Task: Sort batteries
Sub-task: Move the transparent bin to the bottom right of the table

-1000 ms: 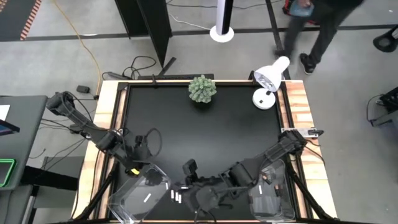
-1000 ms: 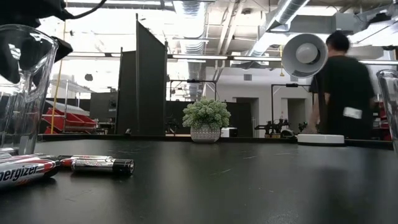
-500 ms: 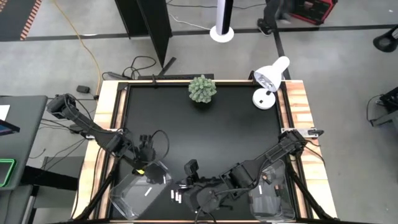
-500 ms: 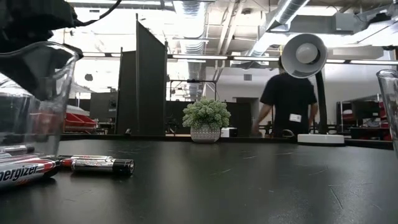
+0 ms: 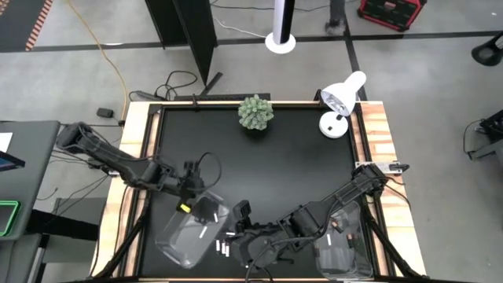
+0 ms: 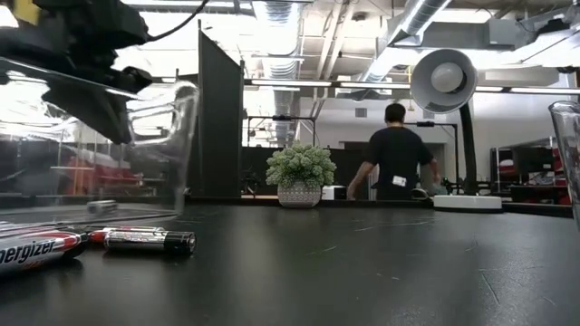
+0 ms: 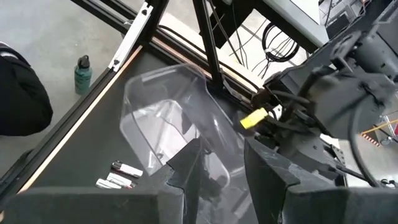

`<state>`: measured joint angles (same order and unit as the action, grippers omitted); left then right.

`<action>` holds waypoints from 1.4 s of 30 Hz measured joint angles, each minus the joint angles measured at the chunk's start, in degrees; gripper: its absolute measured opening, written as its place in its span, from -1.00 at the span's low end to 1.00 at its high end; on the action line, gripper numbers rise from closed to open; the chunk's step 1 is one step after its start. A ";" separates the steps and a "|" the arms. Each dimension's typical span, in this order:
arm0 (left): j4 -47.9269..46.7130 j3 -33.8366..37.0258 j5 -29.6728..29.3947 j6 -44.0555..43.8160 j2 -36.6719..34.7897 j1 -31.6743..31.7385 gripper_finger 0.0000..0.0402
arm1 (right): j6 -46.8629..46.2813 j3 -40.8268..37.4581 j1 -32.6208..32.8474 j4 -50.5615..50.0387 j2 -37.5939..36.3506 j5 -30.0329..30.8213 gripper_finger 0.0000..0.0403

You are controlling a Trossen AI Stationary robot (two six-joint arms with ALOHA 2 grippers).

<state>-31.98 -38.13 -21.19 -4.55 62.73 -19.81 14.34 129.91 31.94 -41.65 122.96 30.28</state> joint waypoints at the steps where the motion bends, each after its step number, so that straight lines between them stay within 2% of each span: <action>1: -0.01 0.00 -0.01 0.46 -0.01 1.11 -0.82 | -0.21 0.00 0.00 0.00 0.00 0.00 -0.35; 10: -0.49 0.04 1.33 5.61 -0.01 11.05 -0.81 | -1.39 0.00 0.04 -0.57 0.02 0.00 -0.35; 21: -0.79 0.07 2.25 5.21 -0.01 20.71 -0.81 | -2.36 0.00 0.26 -1.78 0.04 -0.02 -0.35; 31: -0.53 0.11 2.64 -0.90 0.01 24.85 -0.81 | -2.46 0.00 0.28 -1.86 0.07 -0.02 -0.34; 42: 4.59 0.13 2.43 -3.46 0.02 25.31 -0.81 | -2.42 0.00 0.28 -2.12 0.07 -0.04 -0.34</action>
<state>-27.39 -38.00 -18.76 -8.00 62.75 5.50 11.92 129.91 32.23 -43.77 123.02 30.24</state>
